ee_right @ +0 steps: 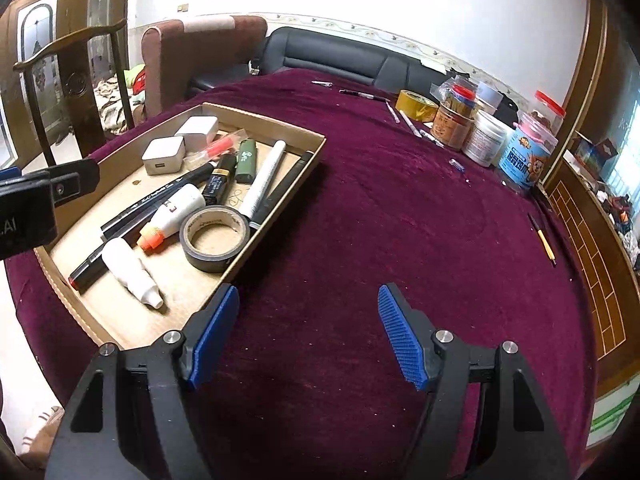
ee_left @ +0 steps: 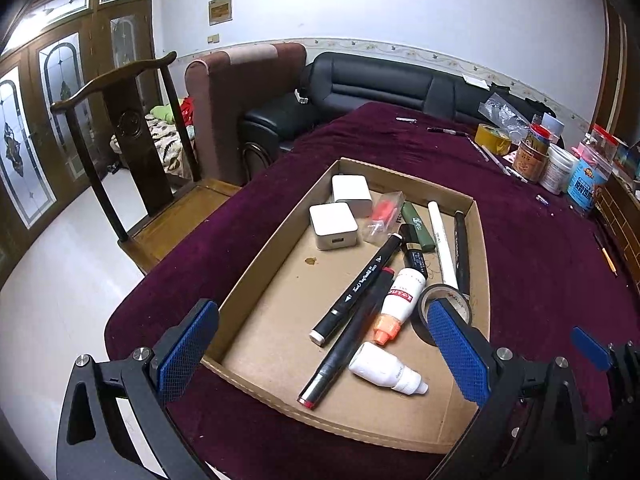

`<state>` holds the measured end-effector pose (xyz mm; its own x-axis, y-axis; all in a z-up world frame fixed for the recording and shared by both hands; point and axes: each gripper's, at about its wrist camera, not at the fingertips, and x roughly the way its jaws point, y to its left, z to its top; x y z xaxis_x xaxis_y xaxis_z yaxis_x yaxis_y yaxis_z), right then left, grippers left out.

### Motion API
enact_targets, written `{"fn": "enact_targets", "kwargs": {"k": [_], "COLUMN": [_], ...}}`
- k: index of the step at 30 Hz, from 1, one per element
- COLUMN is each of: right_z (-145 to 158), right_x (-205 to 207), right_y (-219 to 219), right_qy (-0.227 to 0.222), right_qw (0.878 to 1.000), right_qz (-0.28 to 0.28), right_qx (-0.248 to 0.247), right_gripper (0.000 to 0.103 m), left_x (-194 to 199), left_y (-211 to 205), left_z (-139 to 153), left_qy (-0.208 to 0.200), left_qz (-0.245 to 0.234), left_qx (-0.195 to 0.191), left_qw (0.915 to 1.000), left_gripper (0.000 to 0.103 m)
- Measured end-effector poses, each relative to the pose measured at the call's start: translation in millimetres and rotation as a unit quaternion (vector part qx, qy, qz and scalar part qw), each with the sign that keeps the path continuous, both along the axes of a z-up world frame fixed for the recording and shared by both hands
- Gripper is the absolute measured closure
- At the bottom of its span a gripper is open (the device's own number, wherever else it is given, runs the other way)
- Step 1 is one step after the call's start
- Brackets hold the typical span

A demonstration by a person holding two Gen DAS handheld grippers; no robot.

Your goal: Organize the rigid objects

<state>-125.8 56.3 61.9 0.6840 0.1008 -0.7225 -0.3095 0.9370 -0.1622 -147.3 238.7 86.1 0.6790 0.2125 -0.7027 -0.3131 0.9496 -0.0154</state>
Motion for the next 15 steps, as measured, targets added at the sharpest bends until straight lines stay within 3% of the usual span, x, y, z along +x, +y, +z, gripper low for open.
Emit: {"fn": "enact_targets", "kwargs": {"k": [15], "right_z": [4.8], "right_x": [8.5], "right_y": [19.8], "right_qy": [0.005], "right_qw": [1.0], "right_qz": [0.011], "right_qx": [-0.023], "right_gripper": [0.031], "left_x": [5.0], "left_y": [14.5], "left_z": [-8.1], "left_qy": [0.022], "left_qz": [0.026], "left_qx": [-0.008], "left_qw": [0.9994], "left_gripper": [0.001]}}
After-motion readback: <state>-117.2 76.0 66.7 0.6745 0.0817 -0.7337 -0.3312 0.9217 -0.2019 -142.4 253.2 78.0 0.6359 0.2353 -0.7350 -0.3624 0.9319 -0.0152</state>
